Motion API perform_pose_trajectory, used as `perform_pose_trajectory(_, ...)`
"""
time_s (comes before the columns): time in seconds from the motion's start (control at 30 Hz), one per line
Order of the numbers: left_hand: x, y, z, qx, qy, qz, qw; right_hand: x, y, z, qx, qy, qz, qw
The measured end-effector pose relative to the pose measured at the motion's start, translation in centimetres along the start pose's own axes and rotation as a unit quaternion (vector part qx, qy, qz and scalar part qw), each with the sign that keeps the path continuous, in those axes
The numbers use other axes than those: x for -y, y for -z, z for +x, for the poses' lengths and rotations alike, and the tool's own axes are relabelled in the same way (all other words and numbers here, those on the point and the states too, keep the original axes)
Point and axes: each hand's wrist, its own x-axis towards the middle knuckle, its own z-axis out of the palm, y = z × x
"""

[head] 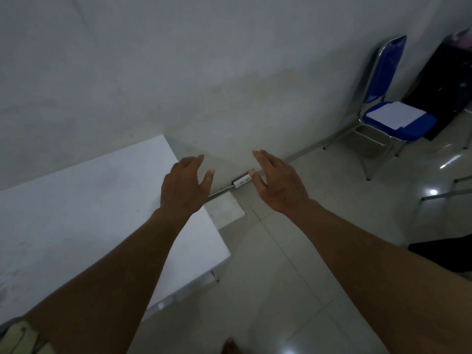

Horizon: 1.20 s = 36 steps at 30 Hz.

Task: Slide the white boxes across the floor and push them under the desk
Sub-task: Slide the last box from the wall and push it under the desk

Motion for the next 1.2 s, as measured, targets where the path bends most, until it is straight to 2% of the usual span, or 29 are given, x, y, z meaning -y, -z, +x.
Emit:
perform_pose_trajectory(0.3, -0.6, -5.6, 9.8, -0.001, 0.05, 0.003, 0.999, -7.5, -3.0, 11.2, 0.014, 0.038, 0.011, 0.999)
perform_pose_trajectory(0.47, -0.7, -11.0, 13.8, -0.013, 0.131, 0.03, 0.991, -12.8, -6.6, 17.0, 0.024, 0.093, 0.016, 0.995)
perform_pose_trajectory(0.7, -1.7, -20.2, 16.3, -0.017, 0.255, 0.015, 0.967, -19.9, -12.4, 20.9, 0.11, 0.117, 0.04, 0.986)
perform_pose_trajectory(0.87, 1.0, -27.0, 16.6, -0.013, 0.343, 0.005, 0.939, -23.0, -19.5, 21.3, 0.127, 0.076, 0.072, 0.986)
perform_pose_trajectory(1.2, 13.4, -45.4, 13.7, -0.054, 0.427, -0.038, 0.902, -30.2, -41.5, 19.8, 0.17, 0.03, 0.102, 0.98)
